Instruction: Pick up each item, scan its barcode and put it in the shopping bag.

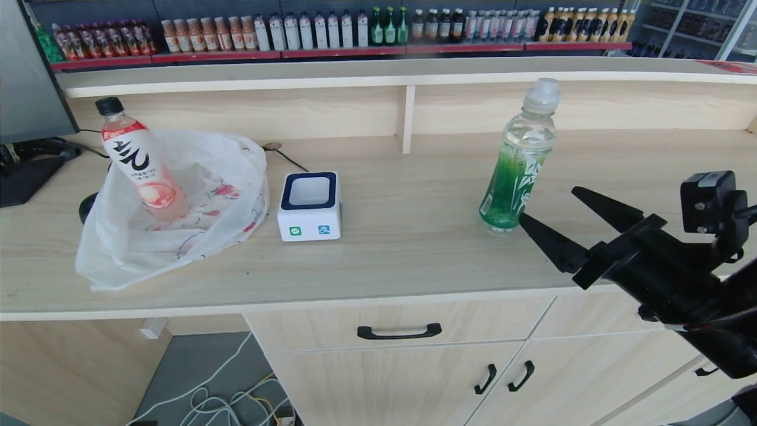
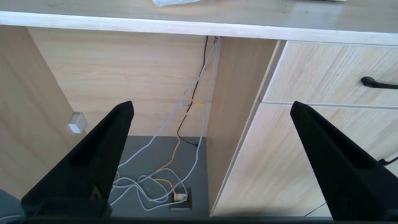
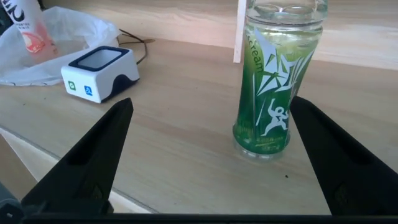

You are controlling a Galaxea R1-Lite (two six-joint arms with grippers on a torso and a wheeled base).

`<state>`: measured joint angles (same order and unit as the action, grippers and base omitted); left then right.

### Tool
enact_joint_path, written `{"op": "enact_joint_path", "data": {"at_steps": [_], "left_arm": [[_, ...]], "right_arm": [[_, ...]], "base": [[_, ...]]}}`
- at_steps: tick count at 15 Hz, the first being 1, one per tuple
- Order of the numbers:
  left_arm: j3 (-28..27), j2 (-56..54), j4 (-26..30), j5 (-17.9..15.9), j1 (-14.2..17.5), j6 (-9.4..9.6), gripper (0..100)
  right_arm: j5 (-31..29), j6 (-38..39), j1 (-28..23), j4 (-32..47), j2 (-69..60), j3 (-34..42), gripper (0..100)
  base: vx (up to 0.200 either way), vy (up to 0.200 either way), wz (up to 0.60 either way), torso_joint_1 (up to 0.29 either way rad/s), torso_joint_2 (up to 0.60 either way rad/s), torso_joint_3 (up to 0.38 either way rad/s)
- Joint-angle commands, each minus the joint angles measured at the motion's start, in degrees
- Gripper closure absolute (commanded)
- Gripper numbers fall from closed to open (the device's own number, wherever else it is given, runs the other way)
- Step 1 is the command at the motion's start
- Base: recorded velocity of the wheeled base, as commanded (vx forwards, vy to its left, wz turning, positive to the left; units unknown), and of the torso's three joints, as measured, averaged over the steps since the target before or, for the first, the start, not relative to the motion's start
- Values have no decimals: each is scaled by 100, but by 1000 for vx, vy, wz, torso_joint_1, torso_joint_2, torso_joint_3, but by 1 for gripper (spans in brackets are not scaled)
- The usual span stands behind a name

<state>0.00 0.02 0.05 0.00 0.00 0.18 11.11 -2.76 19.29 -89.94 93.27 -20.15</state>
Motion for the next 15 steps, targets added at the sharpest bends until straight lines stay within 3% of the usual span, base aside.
{"op": "enact_joint_path", "data": {"at_steps": [1, 6, 12, 15], "left_arm": [[0, -2, 4, 0, 0, -1, 0], [0, -2, 4, 0, 0, -1, 0], [0, 6, 4, 0, 0, -1, 0], [0, -2, -5, 0, 0, -1, 0]], "right_arm": [[23, -32, -144, -6, 517, -428, 0], [32, -261, -347, -6, 1246, -1421, 0], [41, -357, -417, -6, 1571, -1764, 0], [32, -366, -478, 451, 1519, -1993, 0]], "base": [[0, 0, 0, 0, 0, 0], [0, 0, 0, 0, 0, 0], [0, 0, 0, 0, 0, 0], [0, 0, 0, 0, 0, 0]]}}
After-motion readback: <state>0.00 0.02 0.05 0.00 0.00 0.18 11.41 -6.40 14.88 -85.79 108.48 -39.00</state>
